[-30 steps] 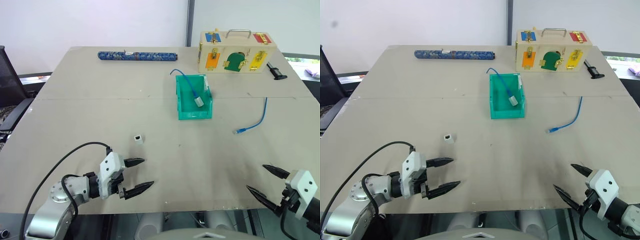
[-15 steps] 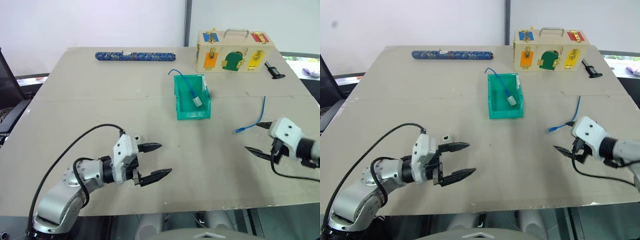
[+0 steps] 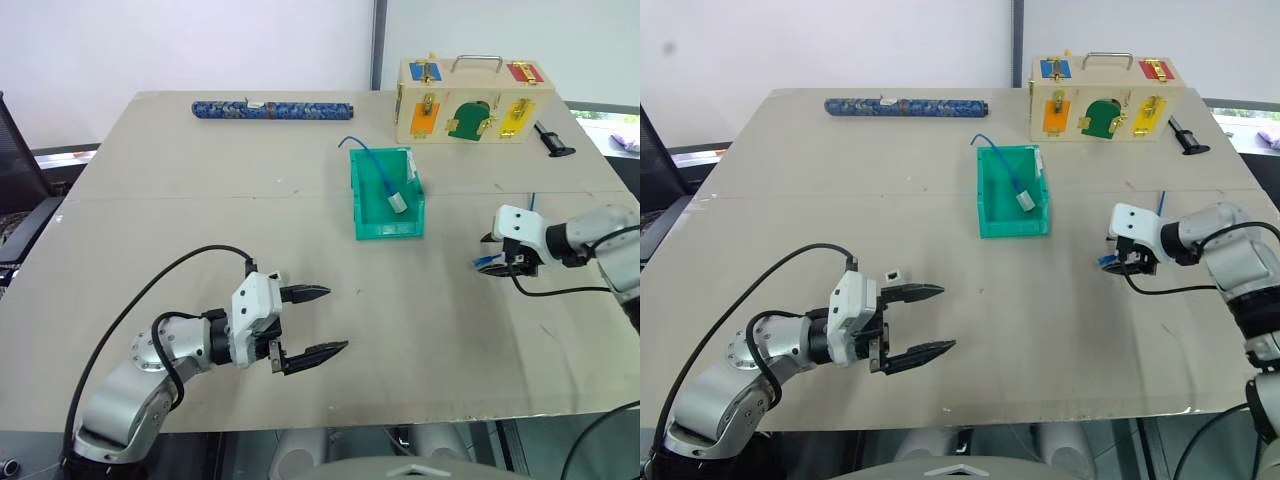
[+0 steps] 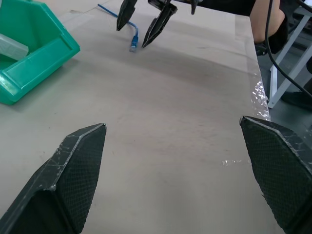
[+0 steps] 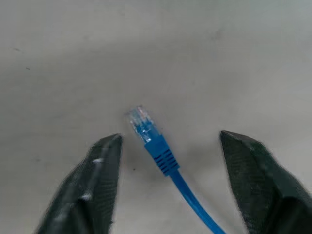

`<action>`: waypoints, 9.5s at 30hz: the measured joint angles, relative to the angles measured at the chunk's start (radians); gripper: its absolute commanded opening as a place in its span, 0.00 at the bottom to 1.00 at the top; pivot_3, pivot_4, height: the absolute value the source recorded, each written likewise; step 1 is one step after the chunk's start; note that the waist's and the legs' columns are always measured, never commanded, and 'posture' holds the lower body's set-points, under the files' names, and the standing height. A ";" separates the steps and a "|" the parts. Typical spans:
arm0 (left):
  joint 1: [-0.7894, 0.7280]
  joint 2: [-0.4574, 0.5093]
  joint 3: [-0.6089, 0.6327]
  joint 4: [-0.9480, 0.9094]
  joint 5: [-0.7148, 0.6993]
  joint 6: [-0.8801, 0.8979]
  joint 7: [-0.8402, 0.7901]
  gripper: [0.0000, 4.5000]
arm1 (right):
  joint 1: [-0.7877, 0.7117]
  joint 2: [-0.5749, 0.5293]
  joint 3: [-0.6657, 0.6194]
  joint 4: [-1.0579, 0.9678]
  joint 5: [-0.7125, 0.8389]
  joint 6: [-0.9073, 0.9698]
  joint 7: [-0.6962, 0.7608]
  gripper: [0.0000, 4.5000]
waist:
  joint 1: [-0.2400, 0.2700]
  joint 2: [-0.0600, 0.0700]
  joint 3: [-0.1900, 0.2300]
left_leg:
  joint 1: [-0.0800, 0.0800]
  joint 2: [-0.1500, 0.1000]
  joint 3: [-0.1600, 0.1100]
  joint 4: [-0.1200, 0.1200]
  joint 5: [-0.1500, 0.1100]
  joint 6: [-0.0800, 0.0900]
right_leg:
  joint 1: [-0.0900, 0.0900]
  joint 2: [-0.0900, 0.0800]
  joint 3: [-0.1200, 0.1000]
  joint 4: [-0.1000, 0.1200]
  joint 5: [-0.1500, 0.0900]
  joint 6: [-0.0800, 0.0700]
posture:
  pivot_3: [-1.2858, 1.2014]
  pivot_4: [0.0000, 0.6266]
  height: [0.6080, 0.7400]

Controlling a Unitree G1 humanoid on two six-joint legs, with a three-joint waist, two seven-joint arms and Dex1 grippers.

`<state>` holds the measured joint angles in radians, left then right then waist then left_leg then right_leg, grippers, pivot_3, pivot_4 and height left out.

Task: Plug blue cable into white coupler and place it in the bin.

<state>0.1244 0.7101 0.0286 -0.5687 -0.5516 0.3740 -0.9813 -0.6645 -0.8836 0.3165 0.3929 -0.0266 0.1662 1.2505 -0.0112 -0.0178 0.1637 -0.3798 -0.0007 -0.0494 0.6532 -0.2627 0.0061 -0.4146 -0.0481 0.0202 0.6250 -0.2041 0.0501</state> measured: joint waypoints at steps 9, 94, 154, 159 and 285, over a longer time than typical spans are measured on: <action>0.000 -0.019 0.000 0.001 0.003 -0.015 0.019 1.00 | 0.025 0.015 -0.004 -0.081 0.011 0.045 0.079 0.00 | -0.002 0.000 0.000 | 0.001 0.000 0.000 0.000 0.000 0.000 | 0.000 0.000 0.000 0.001 0.000 0.000 | 0.52 0.24 1.00; -0.638 -0.353 -0.268 0.647 0.410 -0.582 -0.012 0.00 | 0.583 0.644 -0.517 -1.153 1.053 0.781 -1.158 0.44 | 0.000 0.000 -0.001 | 0.000 -0.003 -0.007 0.002 0.000 0.000 | 0.002 -0.001 -0.004 0.003 0.002 0.002 | 0.52 0.24 1.00; -0.612 -0.324 -0.265 0.636 0.429 -0.664 0.023 0.00 | 0.502 0.635 -0.393 -1.002 1.293 0.651 -1.387 0.03 | -0.003 0.001 -0.001 | -0.001 -0.003 -0.008 0.002 0.000 0.000 | 0.002 0.000 -0.004 0.003 0.002 0.002 | 0.52 0.24 1.00; -0.596 -0.321 -0.262 0.626 0.389 -0.636 0.009 0.21 | 0.502 0.628 -0.385 -1.002 1.304 0.651 -1.386 0.00 | -0.003 0.001 -0.001 | -0.001 -0.003 -0.008 0.002 0.000 0.000 | 0.002 0.000 -0.004 0.003 0.002 0.002 | 0.52 0.24 1.00; -0.704 -0.298 -0.388 0.898 0.512 -0.343 -0.148 0.08 | -0.121 0.303 0.151 -0.393 0.263 0.441 -0.067 0.00 | -0.001 0.001 -0.002 | 0.000 -0.004 -0.007 0.003 0.000 0.000 | 0.003 -0.001 -0.004 0.003 0.002 0.002 | 0.52 0.24 1.00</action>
<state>-0.5794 0.4125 -0.3599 0.3295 -0.0395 0.0306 -1.1289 -0.7854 -0.5810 0.4673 0.0003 0.2364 0.6070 1.1839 -0.0122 -0.0168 0.1621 -0.3796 -0.0043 -0.0568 0.6559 -0.2625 0.0065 -0.4121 -0.0489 0.0159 0.6281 -0.2023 0.0524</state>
